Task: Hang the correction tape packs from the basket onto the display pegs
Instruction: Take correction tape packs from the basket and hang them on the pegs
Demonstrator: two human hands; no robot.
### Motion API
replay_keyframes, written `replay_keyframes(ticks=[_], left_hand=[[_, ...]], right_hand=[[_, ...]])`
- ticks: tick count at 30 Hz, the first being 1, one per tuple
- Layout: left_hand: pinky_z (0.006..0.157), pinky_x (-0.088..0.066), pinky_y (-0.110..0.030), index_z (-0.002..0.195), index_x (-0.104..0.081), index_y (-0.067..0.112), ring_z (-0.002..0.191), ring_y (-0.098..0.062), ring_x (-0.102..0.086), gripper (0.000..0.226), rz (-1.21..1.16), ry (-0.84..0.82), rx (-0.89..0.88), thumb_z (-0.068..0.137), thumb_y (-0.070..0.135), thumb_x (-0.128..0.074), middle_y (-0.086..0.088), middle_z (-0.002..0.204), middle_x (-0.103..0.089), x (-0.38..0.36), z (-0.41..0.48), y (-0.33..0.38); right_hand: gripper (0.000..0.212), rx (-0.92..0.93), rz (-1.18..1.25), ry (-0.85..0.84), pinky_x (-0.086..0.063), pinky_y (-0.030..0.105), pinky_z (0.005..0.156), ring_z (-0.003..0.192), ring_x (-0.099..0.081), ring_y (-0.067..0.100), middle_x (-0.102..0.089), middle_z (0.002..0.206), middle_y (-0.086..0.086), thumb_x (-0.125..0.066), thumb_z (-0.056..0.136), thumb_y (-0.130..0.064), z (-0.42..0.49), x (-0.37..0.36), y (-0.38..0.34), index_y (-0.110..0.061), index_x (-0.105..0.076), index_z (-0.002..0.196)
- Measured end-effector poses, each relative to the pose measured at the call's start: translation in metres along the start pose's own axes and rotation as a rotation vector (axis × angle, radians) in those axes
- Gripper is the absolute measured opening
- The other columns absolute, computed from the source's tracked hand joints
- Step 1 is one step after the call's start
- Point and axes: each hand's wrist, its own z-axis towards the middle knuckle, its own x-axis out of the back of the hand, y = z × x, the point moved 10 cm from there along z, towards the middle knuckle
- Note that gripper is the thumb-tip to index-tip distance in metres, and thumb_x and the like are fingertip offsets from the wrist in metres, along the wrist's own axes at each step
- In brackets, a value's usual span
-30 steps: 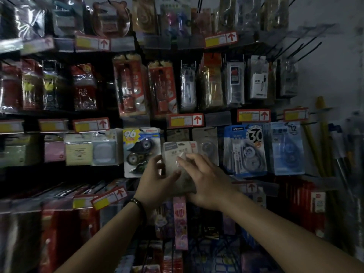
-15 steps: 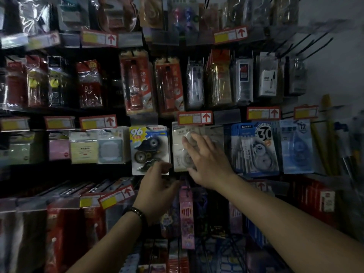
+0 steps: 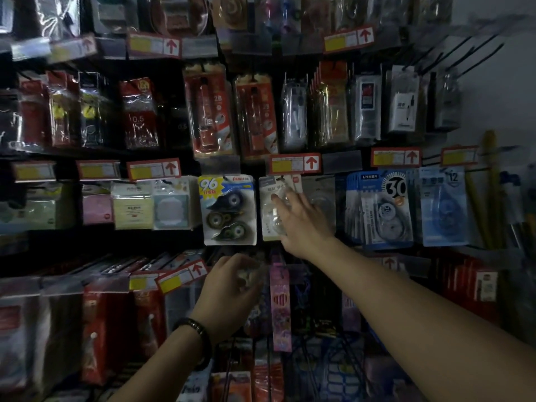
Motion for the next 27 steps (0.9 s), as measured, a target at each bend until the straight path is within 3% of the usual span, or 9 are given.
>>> replay_keyframes(ticks=[4,6,9,12,13,18,21,24,27], left_hand=[[0.077,-0.052,-0.01,0.113,-0.06,0.042,0.094,0.002,-0.062,0.02,0.032,-0.055,0.013,0.097,0.035,-0.069,0.02,0.117,-0.051,-0.002,-0.039,-0.01],[0.082,-0.054,-0.014,0.113,-0.063,0.039,0.096,0.002,-0.062,0.018,0.026,-0.087,0.036,0.097,0.032,-0.069,0.021,0.116,-0.053,-0.008,-0.069,-0.02],[0.076,-0.05,-0.008,0.109,-0.064,0.038,0.095,0.007,-0.064,0.019,0.004,-0.163,0.078,0.095,0.027,-0.07,0.018,0.111,-0.061,-0.027,-0.131,-0.044],[0.075,-0.061,-0.029,0.111,-0.067,0.032,0.09,0.001,-0.069,0.017,0.0,-0.299,0.175,0.094,0.034,-0.067,0.014,0.106,-0.069,-0.063,-0.21,-0.082],[0.074,-0.062,-0.034,0.11,-0.067,0.031,0.089,0.0,-0.07,0.015,0.011,-0.345,0.217,0.095,0.031,-0.069,0.014,0.105,-0.071,-0.076,-0.24,-0.098],[0.071,-0.062,-0.03,0.103,-0.065,0.044,0.086,0.005,-0.07,0.009,0.113,-0.615,0.399,0.097,0.037,-0.067,0.022,0.105,-0.071,-0.131,-0.397,-0.162],[0.079,-0.058,-0.029,0.108,-0.07,0.035,0.095,-0.008,-0.07,0.011,0.145,-0.789,0.555,0.098,0.03,-0.068,0.013,0.108,-0.071,-0.16,-0.481,-0.19],[0.087,-0.053,-0.027,0.107,-0.068,0.04,0.098,-0.012,-0.07,0.016,0.146,-0.881,0.679,0.095,0.029,-0.07,0.01,0.109,-0.073,-0.186,-0.541,-0.209],[0.096,-0.049,-0.029,0.12,-0.068,0.034,0.11,-0.016,-0.066,0.023,0.143,-1.001,0.758,0.097,0.033,-0.068,0.005,0.12,-0.069,-0.219,-0.59,-0.223]], right_hand=[[0.091,0.008,0.079,-0.014,-0.039,0.053,0.117,0.153,-0.02,0.033,-0.013,0.17,0.01,-0.071,0.091,-0.026,-0.025,0.002,-0.009,-0.023,-0.018,0.165],[0.08,0.032,0.13,0.028,-0.041,0.051,0.115,0.152,-0.026,0.033,-0.023,0.167,0.011,-0.07,0.094,-0.03,-0.053,0.006,-0.016,-0.021,-0.029,0.163],[0.056,0.084,0.258,0.164,-0.052,0.051,0.099,0.127,-0.051,0.033,-0.053,0.138,0.012,-0.071,0.091,-0.03,-0.118,0.004,-0.032,-0.013,-0.057,0.142],[0.038,0.122,0.402,0.142,-0.055,0.044,0.085,0.109,-0.057,0.029,-0.058,0.114,0.008,-0.07,0.089,-0.028,-0.195,-0.03,-0.054,-0.009,-0.067,0.122],[0.034,0.126,0.452,0.097,-0.055,0.043,0.083,0.107,-0.057,0.027,-0.058,0.111,0.007,-0.071,0.089,-0.026,-0.222,-0.047,-0.063,-0.01,-0.067,0.118],[0.027,0.06,0.617,-0.257,-0.055,0.044,0.082,0.102,-0.06,0.028,-0.06,0.107,0.004,-0.07,0.09,-0.022,-0.369,-0.169,-0.104,-0.015,-0.068,0.115],[0.024,-0.048,0.667,-0.526,-0.055,0.044,0.085,0.105,-0.061,0.024,-0.062,0.111,0.0,-0.071,0.088,-0.021,-0.463,-0.24,-0.122,-0.02,-0.067,0.113],[0.023,-0.169,0.7,-0.772,-0.055,0.037,0.089,0.107,-0.061,0.014,-0.063,0.115,-0.01,-0.073,0.09,-0.025,-0.553,-0.295,-0.139,-0.027,-0.067,0.112],[0.024,-0.302,0.744,-0.954,-0.054,0.031,0.082,0.095,-0.063,0.008,-0.061,0.105,-0.013,-0.075,0.088,-0.018,-0.64,-0.338,-0.153,-0.029,-0.069,0.108]])
